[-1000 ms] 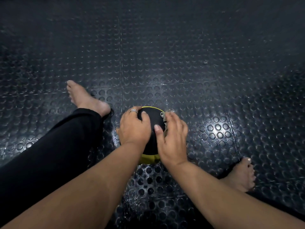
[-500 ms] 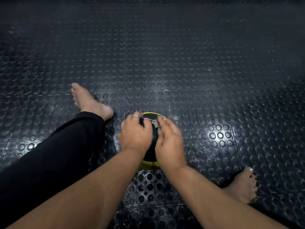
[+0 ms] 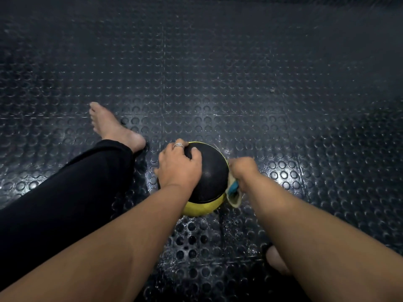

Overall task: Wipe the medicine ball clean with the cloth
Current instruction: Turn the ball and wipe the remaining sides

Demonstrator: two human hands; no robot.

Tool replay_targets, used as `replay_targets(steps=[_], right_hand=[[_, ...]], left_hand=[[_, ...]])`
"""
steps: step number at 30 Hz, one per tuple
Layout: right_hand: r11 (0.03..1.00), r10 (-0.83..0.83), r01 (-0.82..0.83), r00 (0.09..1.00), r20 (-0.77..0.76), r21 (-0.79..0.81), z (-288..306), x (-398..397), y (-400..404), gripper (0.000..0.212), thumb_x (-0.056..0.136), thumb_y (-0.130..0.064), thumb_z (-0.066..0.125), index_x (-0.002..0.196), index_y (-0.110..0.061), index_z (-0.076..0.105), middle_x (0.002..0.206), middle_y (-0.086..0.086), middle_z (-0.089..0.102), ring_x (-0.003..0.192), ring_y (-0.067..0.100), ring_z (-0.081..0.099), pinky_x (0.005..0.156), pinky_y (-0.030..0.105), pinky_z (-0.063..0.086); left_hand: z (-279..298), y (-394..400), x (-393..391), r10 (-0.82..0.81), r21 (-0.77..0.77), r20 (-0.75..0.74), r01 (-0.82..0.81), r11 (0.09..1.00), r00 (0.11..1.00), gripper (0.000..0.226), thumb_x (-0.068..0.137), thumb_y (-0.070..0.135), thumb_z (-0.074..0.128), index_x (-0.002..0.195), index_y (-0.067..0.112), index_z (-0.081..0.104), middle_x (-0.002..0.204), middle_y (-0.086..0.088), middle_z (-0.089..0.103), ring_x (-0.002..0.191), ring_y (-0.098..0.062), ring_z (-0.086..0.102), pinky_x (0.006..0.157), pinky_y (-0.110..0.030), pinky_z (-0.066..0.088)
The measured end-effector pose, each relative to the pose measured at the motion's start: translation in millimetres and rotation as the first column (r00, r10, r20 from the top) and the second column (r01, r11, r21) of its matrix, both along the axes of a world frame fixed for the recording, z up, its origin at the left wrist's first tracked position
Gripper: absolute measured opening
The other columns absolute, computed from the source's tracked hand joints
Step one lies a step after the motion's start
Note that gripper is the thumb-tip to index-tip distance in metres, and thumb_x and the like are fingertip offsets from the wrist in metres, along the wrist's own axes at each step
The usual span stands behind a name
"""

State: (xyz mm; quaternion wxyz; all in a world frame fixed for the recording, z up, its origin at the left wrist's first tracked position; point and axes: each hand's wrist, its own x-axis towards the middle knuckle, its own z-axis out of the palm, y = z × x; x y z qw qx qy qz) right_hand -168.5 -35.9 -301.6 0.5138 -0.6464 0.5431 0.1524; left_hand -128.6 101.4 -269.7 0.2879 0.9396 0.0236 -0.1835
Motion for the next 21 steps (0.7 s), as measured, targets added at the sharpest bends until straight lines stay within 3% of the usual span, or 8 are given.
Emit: replay_targets(steps=[3,7,12,14,16,17,19,21], right_hand=[[0.93,-0.283,0.263,0.958,0.044,0.255,-4,-24,13,0.018,0.095,-0.011,0.048,0.087,-0.001,0.06,0.08,0.017,0.061,0.063,0.028,0.062,0.059,0.035,0.051],[0.716,-0.557,0.451,0.829,0.046,0.534,-3,-43,44,0.031,0.097,-0.036,0.041,0.095,-0.013,0.062,0.09,0.015,0.064,0.076,0.029,0.062,0.072,0.038,0.054],[0.878,-0.412,0.345,0.898,0.157,0.332,28,-36,16,0.027,0.091,-0.033,0.053,0.073,-0.013,0.058,0.075,0.01,0.063,0.069,0.026,0.061,0.067,0.037,0.054],[0.969,-0.227,0.2,0.954,0.197,0.148,39,-24,2,0.024,0.078,-0.036,0.064,0.072,-0.013,0.06,0.088,0.015,0.067,0.082,0.029,0.064,0.08,0.043,0.055],[0.997,0.019,-0.001,0.974,0.227,-0.079,49,-11,0,0.018,0.074,-0.031,0.067,0.074,-0.013,0.062,0.093,0.015,0.068,0.087,0.029,0.064,0.078,0.037,0.052],[0.971,0.183,-0.141,0.958,0.22,-0.193,54,-7,3,0.015,0.079,-0.027,0.064,0.083,-0.013,0.066,0.104,0.015,0.065,0.094,0.029,0.062,0.081,0.034,0.048],[0.856,0.449,-0.369,0.877,0.169,-0.361,57,-1,8,0.033,0.088,-0.025,0.055,0.117,-0.012,0.063,0.143,0.014,0.04,0.126,0.026,0.045,0.099,0.029,0.036],[0.827,0.506,-0.408,0.84,0.195,-0.387,55,1,8,0.043,0.091,-0.024,0.052,0.133,-0.014,0.052,0.157,0.005,0.013,0.141,0.02,0.024,0.109,0.025,0.022]], left_hand=[[-3,15,13,0.063,-0.068,-0.05,-0.066,0.996,0.997,0.032,0.094,0.043,0.046,0.119,0.027,0.057,0.13,-0.003,0.054,0.126,-0.029,0.044,0.105,-0.045,0.037],[-4,26,29,0.133,-0.151,-0.289,-0.183,0.971,0.948,0.065,0.082,0.066,0.051,0.137,0.032,0.048,0.144,-0.006,0.047,0.131,-0.034,0.043,0.113,-0.043,0.031],[8,27,11,0.174,-0.342,-0.568,-0.424,0.838,0.804,0.098,0.058,0.067,0.075,0.142,0.033,0.037,0.139,-0.006,0.049,0.116,-0.03,0.056,0.096,-0.048,0.05],[14,27,1,0.077,-0.328,-0.757,-0.48,0.814,0.649,0.072,0.076,0.06,0.07,0.133,0.025,0.045,0.122,-0.011,0.06,0.096,-0.034,0.062,0.071,-0.048,0.055],[13,24,-13,0.059,-0.271,-0.826,-0.485,0.832,0.561,0.055,0.087,0.062,0.056,0.121,0.019,0.051,0.11,-0.011,0.061,0.091,-0.031,0.06,0.068,-0.044,0.051],[8,22,-18,0.097,-0.252,-0.793,-0.468,0.847,0.602,0.057,0.088,0.063,0.054,0.125,0.019,0.051,0.116,-0.01,0.06,0.099,-0.031,0.058,0.074,-0.044,0.049],[-3,19,-17,0.178,-0.252,-0.5,-0.339,0.906,0.848,0.064,0.092,0.055,0.054,0.145,0.023,0.038,0.147,-0.012,0.042,0.129,-0.033,0.044,0.099,-0.048,0.043],[4,16,-8,-0.002,-0.206,-0.131,-0.025,0.978,0.991,0.061,0.098,0.029,0.053,0.153,0.025,0.027,0.161,-0.01,0.016,0.148,-0.028,0.016,0.118,-0.046,0.021]])
